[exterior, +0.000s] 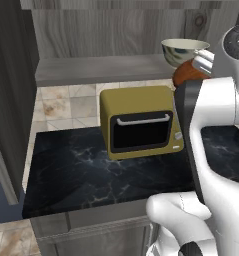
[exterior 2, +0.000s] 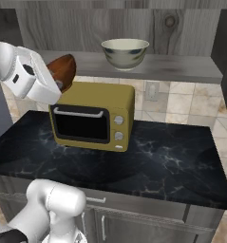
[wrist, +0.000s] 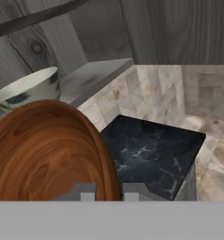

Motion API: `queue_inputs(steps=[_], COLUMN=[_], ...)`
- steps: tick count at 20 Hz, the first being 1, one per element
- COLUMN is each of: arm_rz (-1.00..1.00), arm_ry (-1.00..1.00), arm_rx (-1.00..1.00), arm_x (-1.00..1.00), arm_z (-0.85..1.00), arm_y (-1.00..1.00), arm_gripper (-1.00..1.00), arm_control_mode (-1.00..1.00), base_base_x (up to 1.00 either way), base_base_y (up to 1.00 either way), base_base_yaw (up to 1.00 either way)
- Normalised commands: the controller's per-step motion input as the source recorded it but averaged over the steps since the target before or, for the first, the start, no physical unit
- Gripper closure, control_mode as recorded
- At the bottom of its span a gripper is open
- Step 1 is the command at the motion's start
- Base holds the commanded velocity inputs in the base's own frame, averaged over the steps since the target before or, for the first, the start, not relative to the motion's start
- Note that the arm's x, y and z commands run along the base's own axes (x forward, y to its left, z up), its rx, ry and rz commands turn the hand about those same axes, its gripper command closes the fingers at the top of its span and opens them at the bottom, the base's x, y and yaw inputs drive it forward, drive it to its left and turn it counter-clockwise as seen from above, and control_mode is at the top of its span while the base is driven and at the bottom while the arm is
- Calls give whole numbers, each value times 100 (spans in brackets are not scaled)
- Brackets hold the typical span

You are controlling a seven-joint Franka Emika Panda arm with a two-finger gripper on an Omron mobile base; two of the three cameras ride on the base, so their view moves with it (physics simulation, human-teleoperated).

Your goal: Pick up the bowls on the counter and stack them on top of one another in the open cabinet. Place the smaller bowl on top of the larger bowl.

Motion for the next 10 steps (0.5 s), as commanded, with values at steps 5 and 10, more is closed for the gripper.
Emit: queue_inputs(steps=[5,10], arm_rz=[-11,-10], arm_ry=[-7,-6], arm_rx=[4,9], arm_x=[-5,-5], arm_z=[29,23], arm_y=[-14,-15], arm_gripper=[100,100], arm_control_mode=[-100,-100], base_base_x=[0,0], base_base_y=[0,0], base_base_yaw=[0,0])
